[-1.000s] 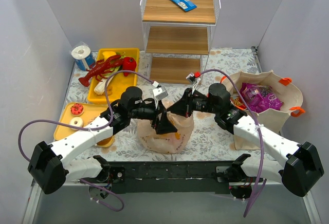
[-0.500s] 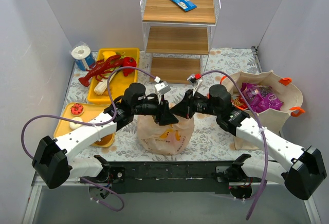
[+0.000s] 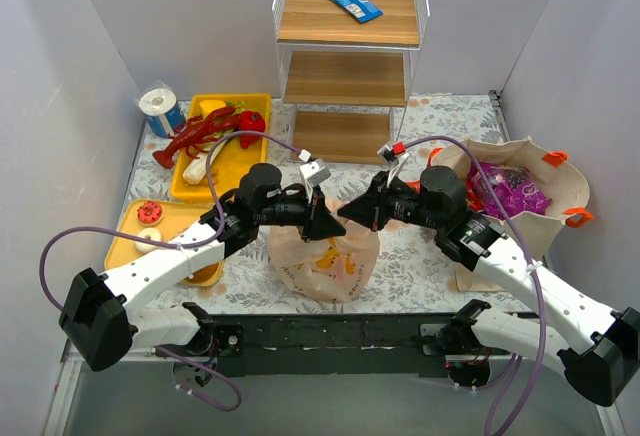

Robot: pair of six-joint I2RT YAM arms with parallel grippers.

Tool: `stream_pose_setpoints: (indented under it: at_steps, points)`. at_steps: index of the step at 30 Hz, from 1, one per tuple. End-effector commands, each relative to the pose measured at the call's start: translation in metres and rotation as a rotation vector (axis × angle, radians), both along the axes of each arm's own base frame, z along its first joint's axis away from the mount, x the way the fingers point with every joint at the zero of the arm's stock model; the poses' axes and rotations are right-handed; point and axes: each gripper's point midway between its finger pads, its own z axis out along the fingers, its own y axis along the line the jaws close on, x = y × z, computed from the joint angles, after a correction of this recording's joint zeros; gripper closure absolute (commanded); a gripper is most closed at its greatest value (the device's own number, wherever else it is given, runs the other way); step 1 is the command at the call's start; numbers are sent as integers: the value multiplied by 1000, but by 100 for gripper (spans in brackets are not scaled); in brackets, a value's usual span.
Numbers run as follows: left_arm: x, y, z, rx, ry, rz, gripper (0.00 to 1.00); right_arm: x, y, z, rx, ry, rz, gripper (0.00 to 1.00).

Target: Place the mixed food into the grocery bags and tie them

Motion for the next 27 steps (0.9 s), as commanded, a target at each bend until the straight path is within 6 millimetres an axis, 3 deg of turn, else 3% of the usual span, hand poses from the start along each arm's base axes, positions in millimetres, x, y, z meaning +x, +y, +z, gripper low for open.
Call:
stream_pose_setpoints:
  at_steps: [1,2,6,10,12,16,17,19,23,27]
  points:
    - [0,10,-3,17,3,52,100,-1,-8,37,70,-134,-16,99]
    - [2,10,-3,20,2,69,100,-5,-10,43,89,-159,-7,99]
    - [-1,12,-2,16,1,63,93,-9,-16,31,70,-164,-20,99]
    - [-11,10,3,-20,-2,0,77,-8,-18,26,61,-159,-31,99]
    - [-14,8,2,-26,11,-18,75,-7,-17,26,62,-160,-28,99]
    - [-14,5,-3,-12,38,-30,83,-10,-14,29,73,-170,-9,99]
    - [-13,5,-3,-9,39,-29,93,-11,-14,29,71,-175,-2,99]
    - [-4,8,-3,-3,23,30,99,-15,-13,30,76,-192,14,99]
    - [9,14,-5,7,25,117,99,-33,-10,29,85,-225,85,99]
    - [15,15,-9,14,52,134,100,-52,-1,4,57,-201,159,99]
